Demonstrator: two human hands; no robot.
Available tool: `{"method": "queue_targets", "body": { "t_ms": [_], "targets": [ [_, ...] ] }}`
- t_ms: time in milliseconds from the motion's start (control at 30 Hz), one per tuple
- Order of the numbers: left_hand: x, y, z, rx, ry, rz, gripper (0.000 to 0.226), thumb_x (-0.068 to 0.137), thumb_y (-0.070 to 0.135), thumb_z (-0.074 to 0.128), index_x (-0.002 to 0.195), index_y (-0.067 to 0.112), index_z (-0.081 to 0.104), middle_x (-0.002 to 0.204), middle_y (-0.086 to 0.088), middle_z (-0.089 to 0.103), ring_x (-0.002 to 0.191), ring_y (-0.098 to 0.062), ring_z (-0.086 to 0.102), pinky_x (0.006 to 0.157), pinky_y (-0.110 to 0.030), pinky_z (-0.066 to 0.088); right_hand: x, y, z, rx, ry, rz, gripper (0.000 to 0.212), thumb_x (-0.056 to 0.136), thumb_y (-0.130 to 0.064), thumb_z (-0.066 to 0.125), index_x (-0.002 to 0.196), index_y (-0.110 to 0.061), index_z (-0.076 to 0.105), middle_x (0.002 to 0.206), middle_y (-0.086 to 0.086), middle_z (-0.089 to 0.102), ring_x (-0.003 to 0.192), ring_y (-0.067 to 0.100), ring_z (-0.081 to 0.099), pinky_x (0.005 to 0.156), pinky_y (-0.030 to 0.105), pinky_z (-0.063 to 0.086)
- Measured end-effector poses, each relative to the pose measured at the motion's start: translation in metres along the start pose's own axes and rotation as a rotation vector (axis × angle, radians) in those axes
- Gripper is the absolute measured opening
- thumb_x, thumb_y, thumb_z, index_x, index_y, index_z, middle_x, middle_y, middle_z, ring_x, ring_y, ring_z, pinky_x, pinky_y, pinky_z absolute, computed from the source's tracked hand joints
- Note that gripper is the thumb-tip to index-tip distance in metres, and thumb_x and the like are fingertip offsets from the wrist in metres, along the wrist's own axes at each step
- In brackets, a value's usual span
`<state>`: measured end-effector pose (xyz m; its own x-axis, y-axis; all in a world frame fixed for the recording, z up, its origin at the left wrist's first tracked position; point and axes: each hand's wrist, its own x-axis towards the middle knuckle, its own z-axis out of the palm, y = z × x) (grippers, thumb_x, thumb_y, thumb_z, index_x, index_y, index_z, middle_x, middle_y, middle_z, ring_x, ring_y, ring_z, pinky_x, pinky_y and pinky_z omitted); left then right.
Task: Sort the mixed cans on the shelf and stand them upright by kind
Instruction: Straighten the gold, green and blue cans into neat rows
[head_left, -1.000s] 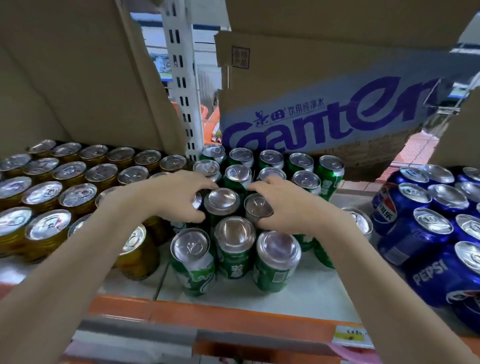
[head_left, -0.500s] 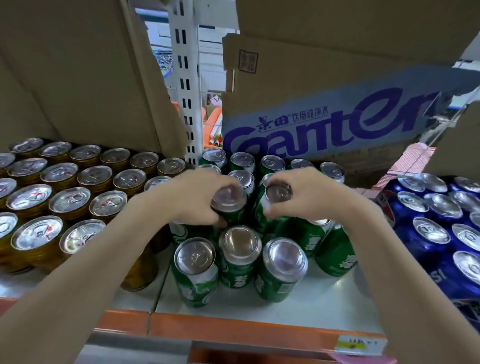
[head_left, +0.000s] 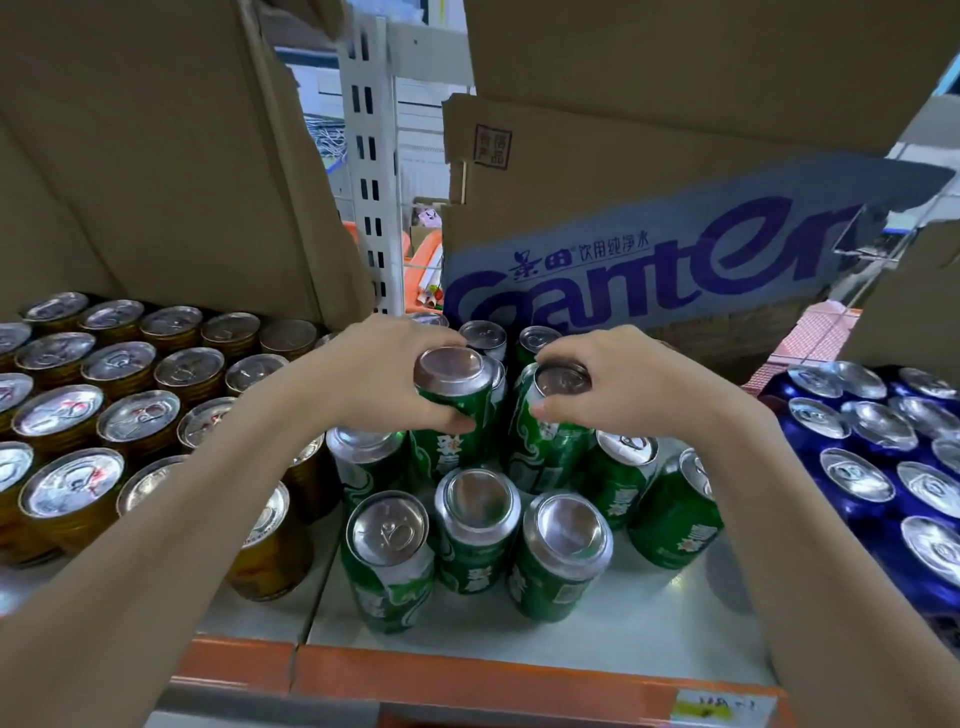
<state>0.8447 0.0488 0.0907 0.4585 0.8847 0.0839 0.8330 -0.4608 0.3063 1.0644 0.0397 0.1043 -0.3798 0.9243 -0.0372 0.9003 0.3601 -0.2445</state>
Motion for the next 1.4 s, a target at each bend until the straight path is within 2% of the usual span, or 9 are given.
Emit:
{"method": "queue_targets", "body": {
  "t_ms": [300, 500, 700, 767, 867, 1067, 1200, 1333, 1400],
  "targets": [
    [-0.003, -0.008, 0.002, -0.242, 0.161, -0.096, 0.072, 0.068, 0.058, 0.068, 0.130, 0.027, 0.049, 0.121, 0.007, 0.055, 0.109, -0.011, 0.050, 0.081, -0.020, 0.035, -0.001, -0.007, 0.001, 0.099, 0.004, 0.016, 0.048, 0.085, -0.044, 0.060, 0.130, -0.027, 0.052, 0.106, -0.009, 0.057, 0.097, 0.012, 0.052, 0.079, 0.024, 0.040],
    [-0.013, -0.005, 0.021, -0.602, 0.487, -0.162, 0.069, 0.066, 0.027, 0.083, 0.123, 0.022, 0.044, 0.104, 0.020, 0.051, 0.093, 0.008, 0.050, 0.071, 0.004, 0.035, 0.000, -0.007, 0.020, 0.093, -0.070, -0.024, 0.035, 0.083, -0.026, 0.063, 0.116, -0.016, 0.059, 0.103, 0.001, 0.064, 0.095, 0.020, 0.058, 0.085, 0.037, 0.049],
    [-0.017, 0.008, 0.014, -0.585, 0.599, -0.045, 0.073, 0.053, 0.046, 0.075, 0.119, 0.024, 0.052, 0.111, 0.009, 0.061, 0.102, -0.001, 0.058, 0.085, -0.014, 0.048, -0.004, -0.004, 0.042, 0.089, -0.072, -0.047, 0.035, 0.081, -0.021, 0.065, 0.109, -0.002, 0.059, 0.094, 0.010, 0.064, 0.088, 0.026, 0.059, 0.079, 0.043, 0.049],
    [-0.015, 0.012, 0.002, -0.481, 0.595, 0.011, 0.077, 0.056, 0.045, 0.073, 0.125, 0.021, 0.052, 0.116, 0.006, 0.059, 0.105, -0.007, 0.057, 0.092, -0.024, 0.048, -0.003, -0.002, 0.048, 0.059, -0.089, -0.035, 0.034, 0.081, -0.025, 0.065, 0.110, -0.008, 0.059, 0.097, 0.005, 0.064, 0.089, 0.022, 0.060, 0.080, 0.040, 0.051],
    [-0.009, 0.014, -0.012, -0.250, 0.546, 0.056, 0.084, 0.059, 0.045, 0.070, 0.135, 0.017, 0.047, 0.107, 0.012, 0.053, 0.097, -0.004, 0.049, 0.089, -0.015, 0.038, -0.004, 0.000, 0.050, 0.052, -0.079, -0.011, 0.033, 0.082, -0.025, 0.064, 0.111, -0.011, 0.059, 0.103, 0.003, 0.064, 0.095, 0.022, 0.059, 0.083, 0.039, 0.050],
    [-0.005, 0.004, -0.005, -0.017, 0.212, -0.016, 0.085, 0.067, 0.045, 0.069, 0.141, 0.018, 0.037, 0.086, 0.019, 0.032, 0.086, -0.011, 0.037, 0.084, -0.029, 0.036, -0.003, 0.001, 0.050, 0.040, -0.015, -0.059, 0.035, 0.079, -0.023, 0.061, 0.114, -0.016, 0.061, 0.102, 0.002, 0.067, 0.096, 0.024, 0.060, 0.080, 0.041, 0.051],
    [-0.006, 0.000, 0.007, 0.012, 0.144, -0.060, 0.085, 0.071, 0.044, 0.068, 0.144, 0.022, 0.028, 0.119, 0.004, 0.049, 0.104, -0.018, 0.046, 0.091, -0.032, 0.038, 0.000, 0.002, 0.042, 0.078, -0.155, -0.089, 0.050, 0.083, -0.017, 0.060, 0.132, -0.024, 0.051, 0.124, -0.007, 0.058, 0.113, 0.009, 0.052, 0.093, 0.023, 0.043],
    [-0.004, 0.002, 0.010, 0.033, 0.195, -0.111, 0.075, 0.075, 0.046, 0.066, 0.135, 0.020, 0.030, 0.089, 0.007, 0.048, 0.081, -0.018, 0.051, 0.069, -0.027, 0.036, 0.003, 0.001, 0.040, 0.095, -0.215, -0.091, 0.042, 0.080, -0.011, 0.057, 0.120, -0.022, 0.061, 0.115, -0.006, 0.062, 0.107, 0.009, 0.055, 0.090, 0.023, 0.046],
    [-0.003, 0.001, 0.011, 0.090, 0.203, -0.129, 0.072, 0.078, 0.050, 0.063, 0.135, 0.021, 0.031, 0.098, 0.002, 0.050, 0.084, -0.018, 0.049, 0.069, -0.027, 0.036, 0.005, -0.003, 0.040, 0.130, -0.162, -0.084, 0.022, 0.085, -0.026, 0.063, 0.105, -0.020, 0.067, 0.102, -0.007, 0.067, 0.095, 0.006, 0.059, 0.079, 0.019, 0.047]
  ]
}}
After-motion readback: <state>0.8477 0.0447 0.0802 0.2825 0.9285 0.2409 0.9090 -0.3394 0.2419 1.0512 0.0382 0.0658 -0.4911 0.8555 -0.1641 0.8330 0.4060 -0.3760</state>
